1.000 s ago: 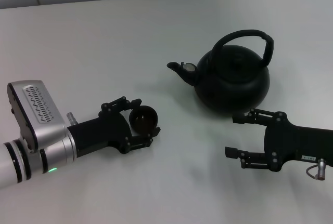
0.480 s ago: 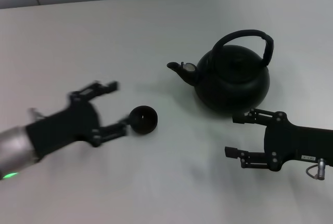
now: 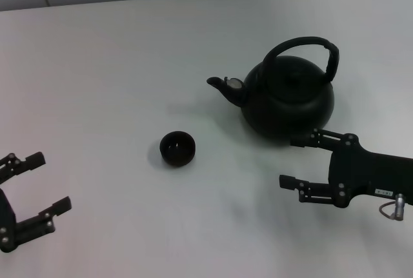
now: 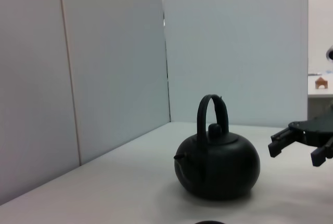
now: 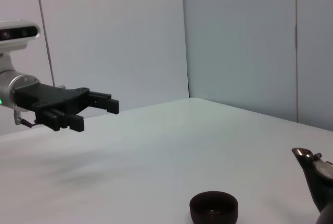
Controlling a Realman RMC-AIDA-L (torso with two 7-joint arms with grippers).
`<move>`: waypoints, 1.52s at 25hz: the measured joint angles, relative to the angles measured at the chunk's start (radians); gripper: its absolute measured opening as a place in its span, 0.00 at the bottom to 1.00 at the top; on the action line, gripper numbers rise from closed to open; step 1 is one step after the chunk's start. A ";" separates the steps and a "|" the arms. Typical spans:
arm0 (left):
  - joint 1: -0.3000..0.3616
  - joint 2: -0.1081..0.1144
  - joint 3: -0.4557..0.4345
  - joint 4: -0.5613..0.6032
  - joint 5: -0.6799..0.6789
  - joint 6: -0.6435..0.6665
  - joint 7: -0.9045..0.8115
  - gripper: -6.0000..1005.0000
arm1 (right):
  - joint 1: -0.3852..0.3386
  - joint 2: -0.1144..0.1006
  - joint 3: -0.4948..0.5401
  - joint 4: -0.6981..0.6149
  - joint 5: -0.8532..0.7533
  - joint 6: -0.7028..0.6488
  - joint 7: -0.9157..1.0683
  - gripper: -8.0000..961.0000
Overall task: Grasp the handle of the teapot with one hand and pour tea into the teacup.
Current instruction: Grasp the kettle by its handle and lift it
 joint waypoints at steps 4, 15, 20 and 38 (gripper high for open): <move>-0.002 0.017 0.000 0.005 0.032 0.000 0.000 0.81 | 0.005 0.000 0.001 0.016 0.001 0.000 -0.002 0.82; -0.006 0.015 -0.004 0.041 0.115 -0.075 0.017 0.81 | -0.023 0.003 0.075 0.152 0.079 0.000 -0.148 0.82; -0.010 0.011 -0.012 0.039 0.112 -0.088 0.024 0.81 | -0.047 0.004 0.228 0.288 0.082 0.003 -0.279 0.82; -0.015 -0.022 -0.027 0.039 0.091 -0.097 0.018 0.81 | -0.037 0.009 0.811 0.692 0.082 0.241 -0.820 0.82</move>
